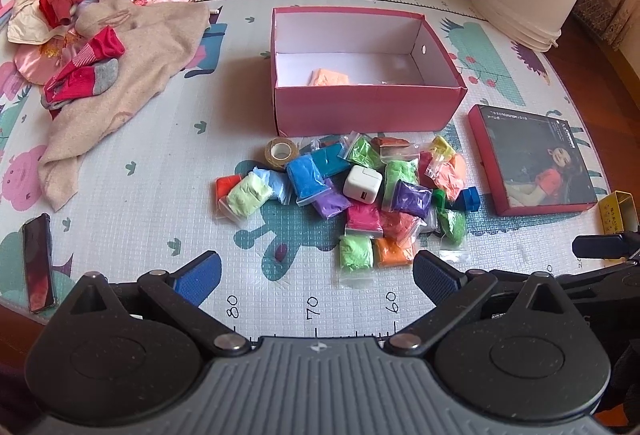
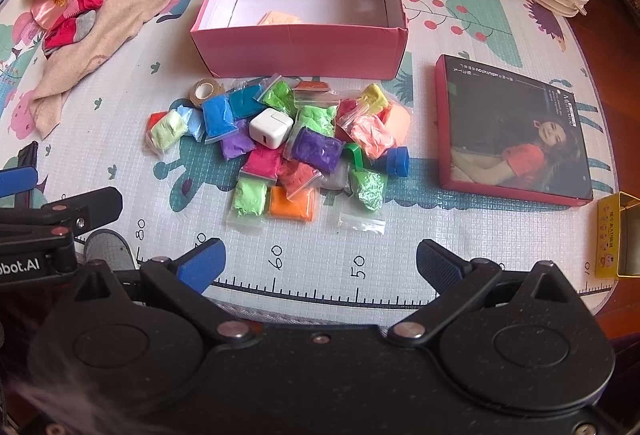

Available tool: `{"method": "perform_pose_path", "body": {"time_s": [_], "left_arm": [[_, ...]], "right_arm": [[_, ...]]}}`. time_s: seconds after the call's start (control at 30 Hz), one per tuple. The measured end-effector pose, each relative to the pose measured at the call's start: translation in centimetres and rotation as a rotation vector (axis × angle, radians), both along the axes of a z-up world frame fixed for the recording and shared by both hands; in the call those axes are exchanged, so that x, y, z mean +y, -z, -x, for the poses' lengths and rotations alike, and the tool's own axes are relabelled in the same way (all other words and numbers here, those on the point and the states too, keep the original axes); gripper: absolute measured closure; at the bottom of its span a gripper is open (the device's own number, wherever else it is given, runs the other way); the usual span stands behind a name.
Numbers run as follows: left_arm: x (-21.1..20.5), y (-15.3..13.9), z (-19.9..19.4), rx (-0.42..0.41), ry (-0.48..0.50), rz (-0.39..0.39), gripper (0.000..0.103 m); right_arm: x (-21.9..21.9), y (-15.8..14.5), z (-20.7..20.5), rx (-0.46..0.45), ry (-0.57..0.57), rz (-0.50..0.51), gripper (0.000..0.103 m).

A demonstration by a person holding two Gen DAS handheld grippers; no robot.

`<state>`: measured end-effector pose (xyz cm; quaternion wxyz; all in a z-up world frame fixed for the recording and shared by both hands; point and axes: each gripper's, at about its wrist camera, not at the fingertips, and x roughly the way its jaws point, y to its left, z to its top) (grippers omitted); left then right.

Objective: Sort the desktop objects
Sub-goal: 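Move both tools toward the pile of clay packets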

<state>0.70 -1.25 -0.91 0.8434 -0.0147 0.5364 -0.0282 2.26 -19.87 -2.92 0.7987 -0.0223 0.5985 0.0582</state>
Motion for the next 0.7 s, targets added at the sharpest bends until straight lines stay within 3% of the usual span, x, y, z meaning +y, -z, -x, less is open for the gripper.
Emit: {"method": "perform_pose_path", "body": {"time_s": [0.7], "left_arm": [[0.3,1.6,-1.3,0.03,-0.016,0.091,0.0]], "right_arm": [[-0.5,1.2,-0.8,0.026,0.024,-0.016,0.001]]}}
